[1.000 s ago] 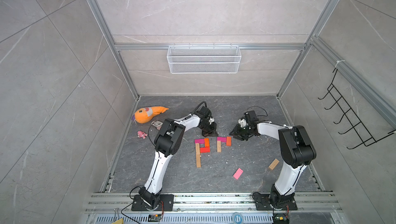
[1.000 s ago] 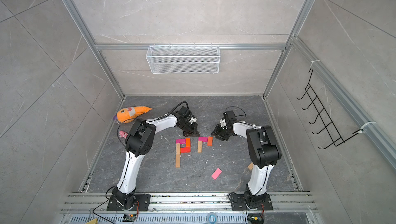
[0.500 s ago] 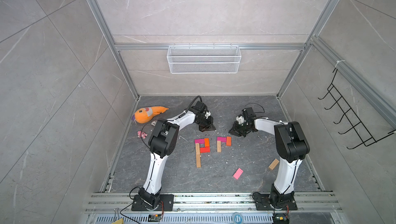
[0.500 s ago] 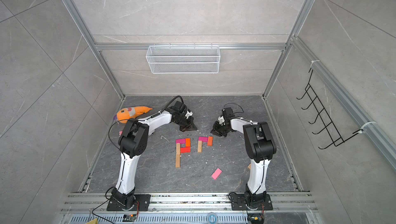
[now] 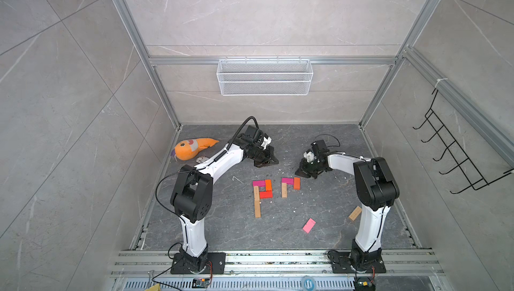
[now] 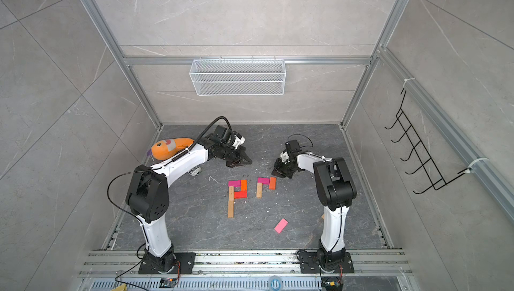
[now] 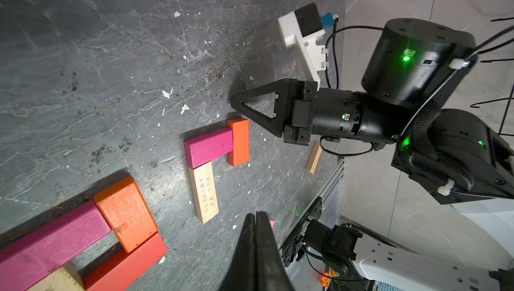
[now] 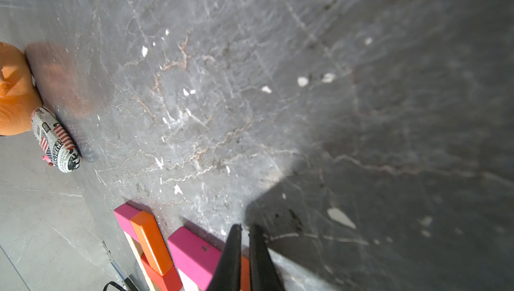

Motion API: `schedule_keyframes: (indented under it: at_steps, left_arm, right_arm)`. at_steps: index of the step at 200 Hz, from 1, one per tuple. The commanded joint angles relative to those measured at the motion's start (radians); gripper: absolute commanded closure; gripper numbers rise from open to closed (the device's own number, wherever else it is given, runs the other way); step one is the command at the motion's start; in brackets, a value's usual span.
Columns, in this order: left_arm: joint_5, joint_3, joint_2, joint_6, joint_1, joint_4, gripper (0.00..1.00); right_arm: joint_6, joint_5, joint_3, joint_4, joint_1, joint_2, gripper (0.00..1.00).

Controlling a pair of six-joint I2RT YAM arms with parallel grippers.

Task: Assemble the letter p with building blocks
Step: Adjust the building block at the center of the board.

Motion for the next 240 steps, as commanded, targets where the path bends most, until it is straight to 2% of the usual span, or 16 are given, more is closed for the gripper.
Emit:
schedule_keyframes:
  at_steps: [1, 240]
  left_arm:
    - [-0.013, -0.013, -0.034, 0.034, -0.001, -0.033, 1.00]
    - [0.011, -0.039, -0.013, 0.019, -0.017, -0.005, 1.00]
  right_arm:
    - [-0.022, 0.011, 0.002, -0.049, 0.009, 0.025, 0.87]
    - [0.008, 0.031, -0.086, -0.016, 0.027, -0.010, 0.87]
